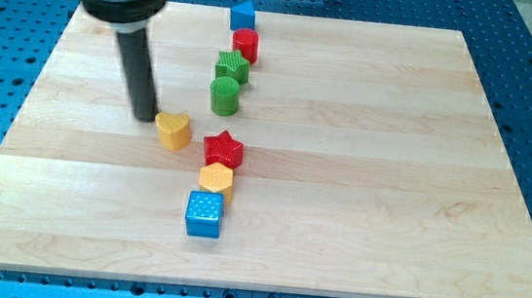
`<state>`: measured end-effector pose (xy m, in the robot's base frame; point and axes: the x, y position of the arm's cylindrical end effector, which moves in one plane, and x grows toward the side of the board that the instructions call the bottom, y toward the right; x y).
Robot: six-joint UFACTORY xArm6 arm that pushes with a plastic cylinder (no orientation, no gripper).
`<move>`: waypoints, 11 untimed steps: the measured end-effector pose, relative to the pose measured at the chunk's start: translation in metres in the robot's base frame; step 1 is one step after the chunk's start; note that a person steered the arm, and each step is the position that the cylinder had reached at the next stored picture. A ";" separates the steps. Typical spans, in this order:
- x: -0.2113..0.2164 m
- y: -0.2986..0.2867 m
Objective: Move the heart into the red star
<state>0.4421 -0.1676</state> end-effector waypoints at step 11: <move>-0.057 0.055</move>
